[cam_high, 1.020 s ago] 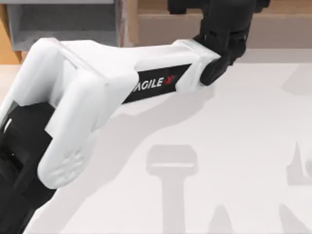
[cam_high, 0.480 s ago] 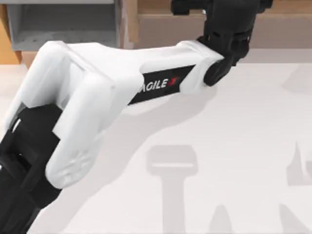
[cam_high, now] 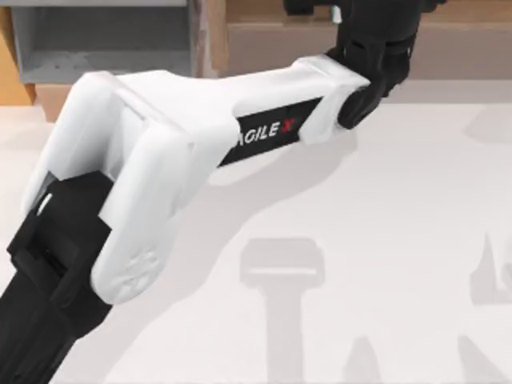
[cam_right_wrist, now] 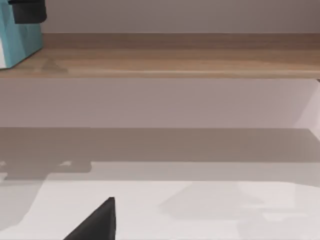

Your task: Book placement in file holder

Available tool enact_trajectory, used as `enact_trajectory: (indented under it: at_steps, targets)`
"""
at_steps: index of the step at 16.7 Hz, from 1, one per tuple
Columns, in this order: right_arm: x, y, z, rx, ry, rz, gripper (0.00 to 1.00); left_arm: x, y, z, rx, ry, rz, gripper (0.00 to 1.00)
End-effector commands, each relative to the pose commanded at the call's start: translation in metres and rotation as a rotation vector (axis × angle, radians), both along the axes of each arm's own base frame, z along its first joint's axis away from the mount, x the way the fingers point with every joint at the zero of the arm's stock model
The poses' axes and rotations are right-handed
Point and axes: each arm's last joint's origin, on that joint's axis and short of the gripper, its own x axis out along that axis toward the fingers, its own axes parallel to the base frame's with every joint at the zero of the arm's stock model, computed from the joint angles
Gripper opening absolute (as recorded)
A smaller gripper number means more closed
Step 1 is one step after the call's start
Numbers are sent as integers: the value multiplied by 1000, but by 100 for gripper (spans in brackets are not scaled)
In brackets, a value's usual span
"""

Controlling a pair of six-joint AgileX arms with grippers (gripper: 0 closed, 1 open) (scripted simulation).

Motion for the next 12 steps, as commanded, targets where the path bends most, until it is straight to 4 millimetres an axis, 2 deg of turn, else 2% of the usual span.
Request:
enact_trajectory:
  at_steps: [1, 12]
  targets:
    - [0, 0, 0, 0, 0, 0, 100, 0, 0, 0, 0, 0, 0, 100]
    - [0, 0, 0, 0, 0, 0, 100, 0, 0, 0, 0, 0, 0, 17]
